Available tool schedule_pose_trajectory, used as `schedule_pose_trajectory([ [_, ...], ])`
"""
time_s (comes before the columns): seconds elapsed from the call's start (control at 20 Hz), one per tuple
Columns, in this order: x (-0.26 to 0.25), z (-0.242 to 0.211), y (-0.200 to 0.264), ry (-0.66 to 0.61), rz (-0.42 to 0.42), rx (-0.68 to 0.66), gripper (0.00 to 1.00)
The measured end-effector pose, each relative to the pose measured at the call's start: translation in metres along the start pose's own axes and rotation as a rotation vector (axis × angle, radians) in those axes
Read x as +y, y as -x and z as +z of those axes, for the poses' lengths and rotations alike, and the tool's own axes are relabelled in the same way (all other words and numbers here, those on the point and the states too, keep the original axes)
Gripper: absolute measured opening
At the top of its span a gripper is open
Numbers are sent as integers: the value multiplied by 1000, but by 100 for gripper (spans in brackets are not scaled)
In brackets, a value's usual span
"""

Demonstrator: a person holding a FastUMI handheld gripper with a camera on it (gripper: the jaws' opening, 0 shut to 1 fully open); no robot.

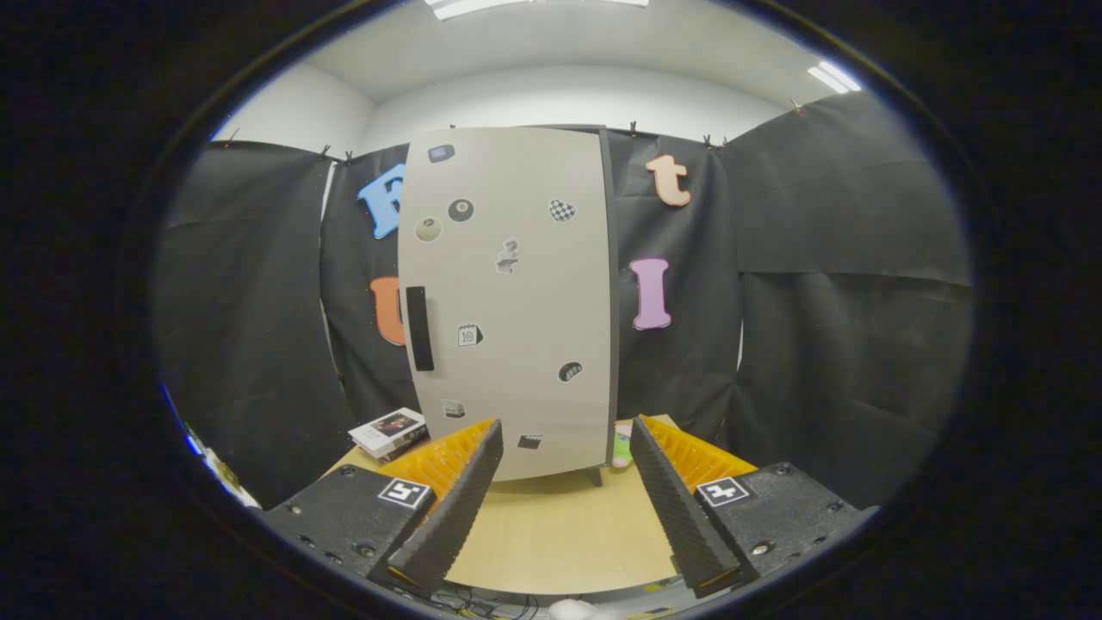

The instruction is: Open the shoe cabinet door, grab the shoes and put them into the shoe cabinet, then close the shoe cabinet door.

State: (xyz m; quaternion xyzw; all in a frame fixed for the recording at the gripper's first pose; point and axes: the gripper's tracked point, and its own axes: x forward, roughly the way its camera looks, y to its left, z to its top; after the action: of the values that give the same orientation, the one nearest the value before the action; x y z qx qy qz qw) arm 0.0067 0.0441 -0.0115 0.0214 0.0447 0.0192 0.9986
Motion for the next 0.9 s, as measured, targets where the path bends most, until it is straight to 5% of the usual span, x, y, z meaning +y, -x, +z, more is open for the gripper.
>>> schedule_pose_trajectory([
  [0.9, 0, 2, -1, 24, 7, -3, 98],
])
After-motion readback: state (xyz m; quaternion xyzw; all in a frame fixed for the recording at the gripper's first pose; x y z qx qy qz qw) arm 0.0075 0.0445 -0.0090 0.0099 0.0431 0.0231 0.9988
